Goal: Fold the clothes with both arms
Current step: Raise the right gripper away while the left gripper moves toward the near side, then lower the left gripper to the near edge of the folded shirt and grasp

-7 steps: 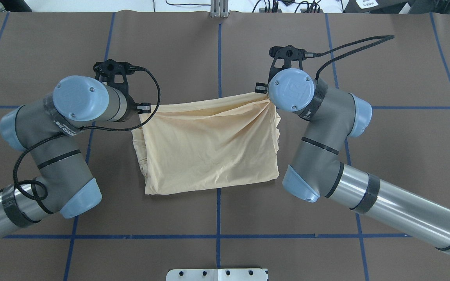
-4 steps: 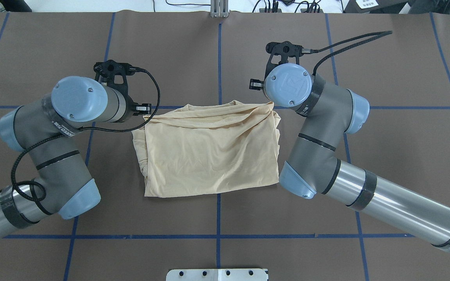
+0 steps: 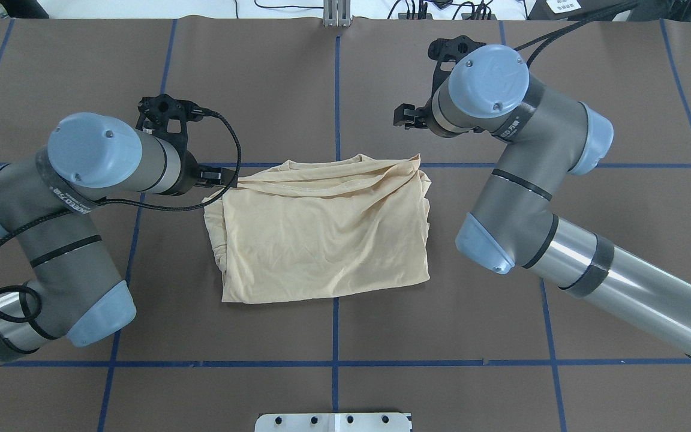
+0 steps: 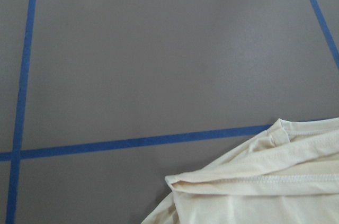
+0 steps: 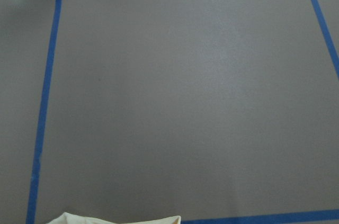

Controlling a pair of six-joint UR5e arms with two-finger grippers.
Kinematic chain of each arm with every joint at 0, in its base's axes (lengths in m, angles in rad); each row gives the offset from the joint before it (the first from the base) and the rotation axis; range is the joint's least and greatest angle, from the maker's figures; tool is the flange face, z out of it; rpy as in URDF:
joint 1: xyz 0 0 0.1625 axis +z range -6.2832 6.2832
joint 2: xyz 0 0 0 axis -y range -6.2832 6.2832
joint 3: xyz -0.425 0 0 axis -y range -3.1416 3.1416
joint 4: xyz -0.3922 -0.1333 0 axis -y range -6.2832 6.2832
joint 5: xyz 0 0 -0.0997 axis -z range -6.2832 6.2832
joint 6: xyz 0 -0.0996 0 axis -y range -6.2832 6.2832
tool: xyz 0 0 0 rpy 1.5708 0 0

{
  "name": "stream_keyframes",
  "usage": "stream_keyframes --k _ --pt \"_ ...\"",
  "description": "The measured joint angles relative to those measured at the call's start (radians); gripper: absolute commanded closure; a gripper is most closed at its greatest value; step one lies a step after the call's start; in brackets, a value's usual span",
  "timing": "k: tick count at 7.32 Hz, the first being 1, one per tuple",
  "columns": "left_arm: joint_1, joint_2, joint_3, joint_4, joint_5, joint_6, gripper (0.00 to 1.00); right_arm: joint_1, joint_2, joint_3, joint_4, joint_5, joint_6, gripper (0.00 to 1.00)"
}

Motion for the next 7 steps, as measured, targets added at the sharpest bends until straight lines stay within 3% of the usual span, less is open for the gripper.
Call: stream_keyframes --k 3,4,5,6,7 --pt "0.128 0.069 -0.047 -0.008 -0.003 -0.079 0.0 0.021 -0.089 0.093 0.006 0.036 -0.053 0.0" --pt "0.186 0.076 -0.048 -0.021 0.009 -0.129 0.05 0.022 -0.095 0.099 0.007 0.037 -0.056 0.0" --pt "0.24 0.082 -0.047 -0.043 0.031 -0.181 0.22 0.022 -0.098 0.101 0.008 0.037 -0.057 0.0" --pt "0.274 0.085 -0.045 -0.059 0.043 -0.218 0.47 0.023 -0.099 0.101 0.009 0.037 -0.057 0.0" --pt "0.29 0.086 -0.042 -0.067 0.048 -0.243 0.57 0.023 -0.099 0.101 0.009 0.037 -0.057 0.0"
